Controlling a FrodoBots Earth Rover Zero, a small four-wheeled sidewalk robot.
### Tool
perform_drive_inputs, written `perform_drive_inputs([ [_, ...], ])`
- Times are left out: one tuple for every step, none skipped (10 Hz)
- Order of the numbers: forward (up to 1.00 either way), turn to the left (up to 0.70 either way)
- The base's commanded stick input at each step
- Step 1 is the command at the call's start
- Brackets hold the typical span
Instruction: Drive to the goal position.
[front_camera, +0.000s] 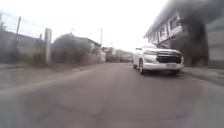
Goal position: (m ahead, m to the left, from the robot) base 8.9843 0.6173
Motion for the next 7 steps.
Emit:
perform_drive_inputs([
  [1.0, -0.26],
  [1.0, -0.4],
  [1.0, -0.4],
  [1.0, -0.4],
  [1.0, -0.26],
  [1.0, 0.0],
  [1.0, 0.0],
])
